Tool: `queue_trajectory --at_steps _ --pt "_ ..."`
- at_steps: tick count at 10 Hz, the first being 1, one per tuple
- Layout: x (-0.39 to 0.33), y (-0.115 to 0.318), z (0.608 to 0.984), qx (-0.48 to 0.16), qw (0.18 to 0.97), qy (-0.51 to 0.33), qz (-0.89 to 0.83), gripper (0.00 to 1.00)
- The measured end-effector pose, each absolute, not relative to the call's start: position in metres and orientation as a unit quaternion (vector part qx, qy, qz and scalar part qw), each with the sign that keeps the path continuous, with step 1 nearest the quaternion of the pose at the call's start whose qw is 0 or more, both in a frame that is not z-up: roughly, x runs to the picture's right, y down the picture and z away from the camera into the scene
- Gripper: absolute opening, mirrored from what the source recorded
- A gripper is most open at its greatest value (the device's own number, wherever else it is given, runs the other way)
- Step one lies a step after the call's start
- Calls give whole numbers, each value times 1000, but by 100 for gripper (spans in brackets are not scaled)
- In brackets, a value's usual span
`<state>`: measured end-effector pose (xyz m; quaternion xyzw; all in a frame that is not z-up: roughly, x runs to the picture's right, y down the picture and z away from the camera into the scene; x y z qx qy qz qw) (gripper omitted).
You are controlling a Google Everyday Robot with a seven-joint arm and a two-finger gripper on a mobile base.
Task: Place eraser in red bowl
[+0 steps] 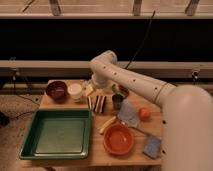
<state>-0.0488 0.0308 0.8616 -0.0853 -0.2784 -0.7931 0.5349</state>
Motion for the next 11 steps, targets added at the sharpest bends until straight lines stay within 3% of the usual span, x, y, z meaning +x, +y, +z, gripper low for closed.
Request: queue_trajectory --at_steps 5,11 --pt "-56 53 899 -114 528 -290 -790 80" --pt "-13 64 931 -161 553 -278 -769 80"
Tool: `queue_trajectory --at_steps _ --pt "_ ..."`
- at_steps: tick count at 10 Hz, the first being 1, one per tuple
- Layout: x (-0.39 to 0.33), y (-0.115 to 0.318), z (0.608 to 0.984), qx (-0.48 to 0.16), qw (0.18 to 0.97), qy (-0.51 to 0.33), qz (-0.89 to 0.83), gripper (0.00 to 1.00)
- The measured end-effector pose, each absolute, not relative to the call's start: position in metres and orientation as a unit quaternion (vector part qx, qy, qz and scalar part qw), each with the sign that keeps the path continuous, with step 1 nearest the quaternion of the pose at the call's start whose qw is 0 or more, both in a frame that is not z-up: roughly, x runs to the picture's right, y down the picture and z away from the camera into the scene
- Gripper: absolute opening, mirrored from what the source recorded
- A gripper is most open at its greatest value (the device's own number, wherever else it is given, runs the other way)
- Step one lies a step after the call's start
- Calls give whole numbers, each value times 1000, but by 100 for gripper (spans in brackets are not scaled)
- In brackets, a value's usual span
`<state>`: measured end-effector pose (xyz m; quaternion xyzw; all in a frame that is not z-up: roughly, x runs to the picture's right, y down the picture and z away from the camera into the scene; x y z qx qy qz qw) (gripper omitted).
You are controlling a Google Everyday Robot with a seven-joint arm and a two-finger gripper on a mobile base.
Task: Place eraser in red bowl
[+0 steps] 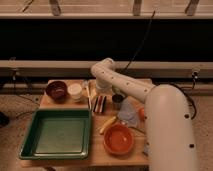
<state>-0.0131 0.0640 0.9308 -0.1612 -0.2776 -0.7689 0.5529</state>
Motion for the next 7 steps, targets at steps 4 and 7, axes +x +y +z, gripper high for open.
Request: queue_trajectory --at_steps 4,7 --pt "-18 77 945 -177 548 -286 -766 78" --pt "-19 83 950 -188 541 -287 -768 51"
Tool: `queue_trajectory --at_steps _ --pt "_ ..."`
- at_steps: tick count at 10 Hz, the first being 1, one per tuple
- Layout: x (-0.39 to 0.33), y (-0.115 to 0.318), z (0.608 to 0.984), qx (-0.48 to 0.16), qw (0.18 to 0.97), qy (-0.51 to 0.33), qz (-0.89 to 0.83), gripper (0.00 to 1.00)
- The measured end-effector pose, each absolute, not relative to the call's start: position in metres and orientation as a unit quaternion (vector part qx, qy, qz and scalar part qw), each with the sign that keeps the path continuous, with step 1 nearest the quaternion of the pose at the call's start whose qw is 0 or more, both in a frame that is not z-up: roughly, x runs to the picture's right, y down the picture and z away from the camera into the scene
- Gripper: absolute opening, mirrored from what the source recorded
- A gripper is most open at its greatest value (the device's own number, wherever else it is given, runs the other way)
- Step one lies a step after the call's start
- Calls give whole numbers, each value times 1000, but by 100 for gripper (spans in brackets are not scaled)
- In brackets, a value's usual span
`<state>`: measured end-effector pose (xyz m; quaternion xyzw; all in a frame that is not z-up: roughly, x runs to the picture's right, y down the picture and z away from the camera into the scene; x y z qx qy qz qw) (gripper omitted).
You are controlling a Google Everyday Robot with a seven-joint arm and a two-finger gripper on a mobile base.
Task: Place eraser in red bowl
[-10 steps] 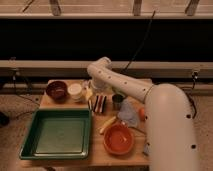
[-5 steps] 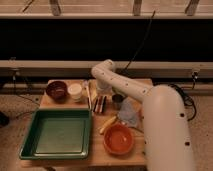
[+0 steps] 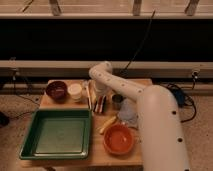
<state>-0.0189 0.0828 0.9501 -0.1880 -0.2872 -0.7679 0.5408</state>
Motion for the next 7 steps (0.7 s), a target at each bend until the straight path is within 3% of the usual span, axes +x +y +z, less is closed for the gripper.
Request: queue_trajectory --at_steps 5,7 --pt "-15 85 938 -179 533 -296 -772 2" --pt "-18 70 912 -151 529 -294 -781 0"
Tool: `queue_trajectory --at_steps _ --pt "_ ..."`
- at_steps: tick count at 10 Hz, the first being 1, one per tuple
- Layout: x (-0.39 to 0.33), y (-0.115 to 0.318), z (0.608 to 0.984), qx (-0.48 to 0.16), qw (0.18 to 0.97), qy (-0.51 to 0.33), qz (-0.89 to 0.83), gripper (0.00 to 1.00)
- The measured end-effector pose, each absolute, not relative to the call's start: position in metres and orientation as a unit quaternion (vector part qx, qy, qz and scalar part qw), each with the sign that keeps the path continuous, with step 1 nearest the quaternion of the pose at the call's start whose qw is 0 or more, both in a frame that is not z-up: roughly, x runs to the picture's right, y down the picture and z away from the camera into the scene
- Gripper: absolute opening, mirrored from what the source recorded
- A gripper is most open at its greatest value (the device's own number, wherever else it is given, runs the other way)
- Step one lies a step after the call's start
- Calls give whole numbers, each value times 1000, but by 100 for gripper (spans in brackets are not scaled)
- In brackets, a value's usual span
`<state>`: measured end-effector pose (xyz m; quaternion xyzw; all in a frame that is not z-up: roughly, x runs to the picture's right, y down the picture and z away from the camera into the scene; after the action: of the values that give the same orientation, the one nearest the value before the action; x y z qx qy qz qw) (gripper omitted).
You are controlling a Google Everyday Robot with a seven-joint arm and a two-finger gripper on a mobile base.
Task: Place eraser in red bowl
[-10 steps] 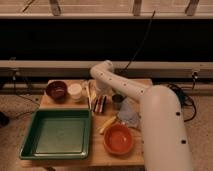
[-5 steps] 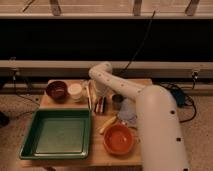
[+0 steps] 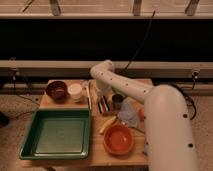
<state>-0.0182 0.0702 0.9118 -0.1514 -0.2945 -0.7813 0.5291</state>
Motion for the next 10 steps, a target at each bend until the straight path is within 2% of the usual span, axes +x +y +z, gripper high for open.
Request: queue_trajectory --at_steps 5,10 --pt "-23 44 821 -60 506 -300 -807 0" --pt "-7 85 754 -6 484 -328 -811 0"
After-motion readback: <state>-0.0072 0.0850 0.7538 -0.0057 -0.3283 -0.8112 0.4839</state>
